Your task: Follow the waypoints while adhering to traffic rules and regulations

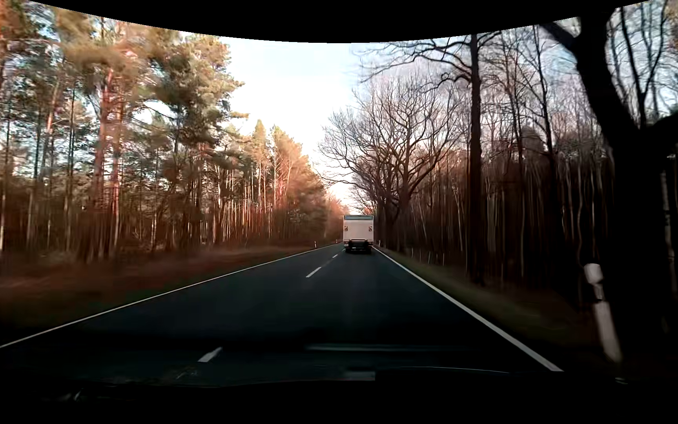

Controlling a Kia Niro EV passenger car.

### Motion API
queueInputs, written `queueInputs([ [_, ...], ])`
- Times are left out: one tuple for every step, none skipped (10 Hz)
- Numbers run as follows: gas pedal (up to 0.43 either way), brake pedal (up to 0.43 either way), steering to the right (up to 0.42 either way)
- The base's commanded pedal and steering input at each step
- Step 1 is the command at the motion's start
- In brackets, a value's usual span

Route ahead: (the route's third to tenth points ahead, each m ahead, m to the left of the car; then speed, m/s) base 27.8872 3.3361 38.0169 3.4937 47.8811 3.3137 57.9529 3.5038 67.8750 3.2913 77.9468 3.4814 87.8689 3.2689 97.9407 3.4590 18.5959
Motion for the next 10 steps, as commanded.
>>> queueInputs([
  [0.130,0.000,-0.002],
  [0.130,0.000,-0.003],
  [0.130,0.000,-0.002],
  [0.130,0.000,-0.002],
  [0.130,0.000,-0.002],
  [0.130,0.000,-0.001],
  [0.130,0.000,-0.001],
  [0.130,0.000,-0.001],
  [0.130,0.000,-0.001],
  [0.118,0.000,-0.001],
])
